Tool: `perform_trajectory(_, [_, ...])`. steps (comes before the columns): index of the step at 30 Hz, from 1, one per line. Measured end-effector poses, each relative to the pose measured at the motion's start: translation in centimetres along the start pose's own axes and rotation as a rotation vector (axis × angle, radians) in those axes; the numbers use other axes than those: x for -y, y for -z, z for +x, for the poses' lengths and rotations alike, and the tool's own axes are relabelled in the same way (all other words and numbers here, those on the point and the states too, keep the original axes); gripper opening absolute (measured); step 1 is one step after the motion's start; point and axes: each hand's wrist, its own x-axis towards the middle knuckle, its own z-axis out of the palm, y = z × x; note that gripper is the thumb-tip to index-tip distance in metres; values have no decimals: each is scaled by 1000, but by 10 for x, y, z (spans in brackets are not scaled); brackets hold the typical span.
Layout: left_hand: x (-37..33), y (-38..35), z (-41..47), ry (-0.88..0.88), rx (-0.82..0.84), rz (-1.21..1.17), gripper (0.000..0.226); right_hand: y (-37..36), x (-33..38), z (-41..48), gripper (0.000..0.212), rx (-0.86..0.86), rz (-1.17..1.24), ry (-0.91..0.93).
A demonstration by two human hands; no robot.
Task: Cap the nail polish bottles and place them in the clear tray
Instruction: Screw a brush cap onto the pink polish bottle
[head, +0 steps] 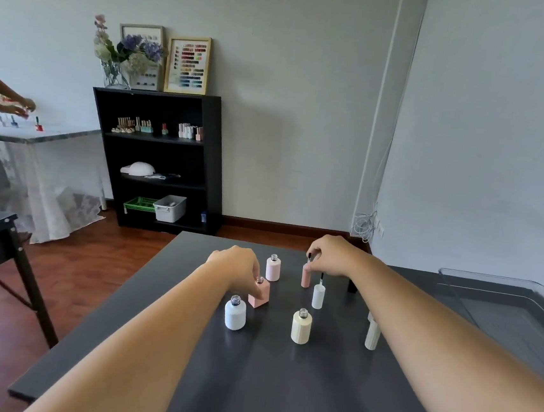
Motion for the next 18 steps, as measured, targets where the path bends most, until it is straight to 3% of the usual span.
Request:
perform_trajectory(2, [3, -2, 5, -4, 3, 5, 17, -3, 3, 9, 33, 48, -24, -11])
perform_trajectory(6, [5, -6, 11, 0, -12, -31, 37, -8, 8, 17, 30, 118, -61, -15])
perform_trajectory(10, [7, -7, 15, -27, -10, -93, 39, -10, 8, 19, 23, 130, -57, -36])
perform_trajectory(14, [7, -5, 14, -63, -82, -201, 23, -4, 5, 18, 17, 61, -18, -6])
perform_trajectory(18, [5, 2, 4, -110, -233, -331, 14, 10, 3, 7, 26, -56, 58, 23])
